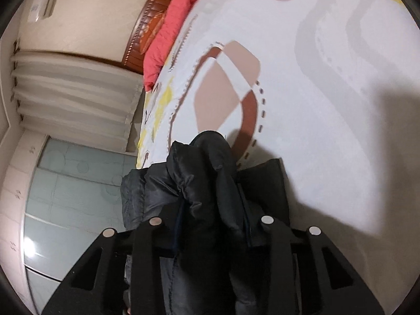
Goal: Fold large clothes
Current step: 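Press down along the folded black jacket bundle with both tools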
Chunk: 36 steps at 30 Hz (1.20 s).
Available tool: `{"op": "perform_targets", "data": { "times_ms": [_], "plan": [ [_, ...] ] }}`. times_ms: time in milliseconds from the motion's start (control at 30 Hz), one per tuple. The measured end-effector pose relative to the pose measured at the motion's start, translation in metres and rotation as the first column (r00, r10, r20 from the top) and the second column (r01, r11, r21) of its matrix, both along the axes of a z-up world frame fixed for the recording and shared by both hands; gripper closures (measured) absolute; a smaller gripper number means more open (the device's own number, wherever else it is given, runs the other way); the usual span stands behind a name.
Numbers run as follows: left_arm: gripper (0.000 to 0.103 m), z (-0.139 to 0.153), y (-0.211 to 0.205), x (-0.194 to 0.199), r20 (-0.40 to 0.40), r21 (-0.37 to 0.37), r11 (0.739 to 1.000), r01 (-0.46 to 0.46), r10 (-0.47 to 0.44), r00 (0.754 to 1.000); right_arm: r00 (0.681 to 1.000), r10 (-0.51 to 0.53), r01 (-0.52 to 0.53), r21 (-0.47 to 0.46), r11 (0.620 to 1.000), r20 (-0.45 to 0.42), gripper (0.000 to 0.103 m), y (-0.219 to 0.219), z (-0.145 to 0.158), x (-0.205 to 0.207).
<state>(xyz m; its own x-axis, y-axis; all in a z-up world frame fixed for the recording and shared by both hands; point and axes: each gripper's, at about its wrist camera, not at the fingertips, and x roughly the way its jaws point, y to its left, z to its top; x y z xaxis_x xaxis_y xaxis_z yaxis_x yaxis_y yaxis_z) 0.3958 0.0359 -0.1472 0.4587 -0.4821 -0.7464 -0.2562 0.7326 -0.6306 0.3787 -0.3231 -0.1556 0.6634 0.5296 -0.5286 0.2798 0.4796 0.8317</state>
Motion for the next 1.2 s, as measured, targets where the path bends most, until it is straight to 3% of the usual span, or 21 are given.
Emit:
{"op": "perform_targets", "data": {
  "times_ms": [200, 300, 367, 433, 600, 733, 767, 800, 833, 900, 1067, 1200],
  "plan": [
    [0.023, 0.007, -0.002, -0.003, 0.011, 0.022, 1.0, 0.007, -0.008, 1.0, 1.0, 0.028, -0.028, -0.023, 0.999, 0.004, 0.068, 0.0, 0.01, -0.005],
    [0.016, 0.021, 0.003, -0.018, 0.048, 0.065, 0.998, 0.014, -0.017, 0.999, 0.998, 0.059, -0.058, -0.044, 0.997, 0.016, 0.055, 0.001, 0.026, -0.018],
    [0.011, 0.03, 0.008, -0.031, 0.07, 0.093, 0.996, 0.012, -0.018, 0.997, 0.995, 0.093, -0.09, -0.068, 0.994, 0.034, 0.035, 0.004, 0.035, -0.034],
    [0.011, 0.036, 0.013, -0.055, 0.084, 0.087, 0.996, 0.006, -0.013, 0.996, 0.993, 0.111, -0.107, -0.09, 0.99, 0.035, 0.027, 0.006, 0.038, -0.055],
    [0.007, 0.03, 0.017, -0.108, 0.078, 0.01, 1.0, 0.029, -0.03, 0.996, 0.99, 0.124, -0.121, -0.048, 0.991, 0.062, 0.025, 0.011, 0.029, -0.11],
    [0.008, 0.014, 0.019, -0.131, 0.072, -0.091, 0.996, 0.016, -0.009, 0.997, 0.994, 0.088, -0.087, -0.023, 0.996, 0.071, 0.024, 0.013, 0.02, -0.126],
    [0.022, 0.01, 0.022, -0.136, 0.066, -0.127, 0.992, 0.014, -0.006, 0.998, 0.996, 0.077, -0.077, -0.015, 0.997, 0.055, 0.033, 0.014, 0.018, -0.126],
    [0.027, 0.009, 0.022, -0.134, 0.052, -0.15, 0.989, 0.007, 0.001, 0.999, 0.996, 0.076, -0.075, -0.012, 0.997, 0.041, 0.043, 0.015, 0.017, -0.123],
    [0.03, 0.014, 0.018, -0.129, 0.055, -0.125, 0.992, 0.008, -0.001, 0.999, 0.997, 0.076, -0.076, -0.012, 0.997, 0.031, 0.055, 0.017, 0.016, -0.121],
    [0.034, 0.016, 0.009, -0.126, 0.07, -0.053, 0.998, 0.022, -0.018, 0.997, 0.998, 0.064, -0.064, 0.004, 0.998, 0.017, 0.06, 0.017, 0.01, -0.115],
    [0.03, 0.015, 0.014, -0.123, 0.087, -0.05, 0.998, 0.025, -0.021, 0.996, 0.998, 0.052, -0.053, 0.025, 0.998, 0.032, 0.055, 0.016, 0.012, -0.122],
    [0.025, 0.03, 0.012, -0.136, 0.099, 0.025, 1.0, 0.014, -0.017, 0.995, 0.999, 0.038, -0.038, -0.004, 0.999, 0.034, 0.05, 0.012, 0.027, -0.139]
  ]
}}
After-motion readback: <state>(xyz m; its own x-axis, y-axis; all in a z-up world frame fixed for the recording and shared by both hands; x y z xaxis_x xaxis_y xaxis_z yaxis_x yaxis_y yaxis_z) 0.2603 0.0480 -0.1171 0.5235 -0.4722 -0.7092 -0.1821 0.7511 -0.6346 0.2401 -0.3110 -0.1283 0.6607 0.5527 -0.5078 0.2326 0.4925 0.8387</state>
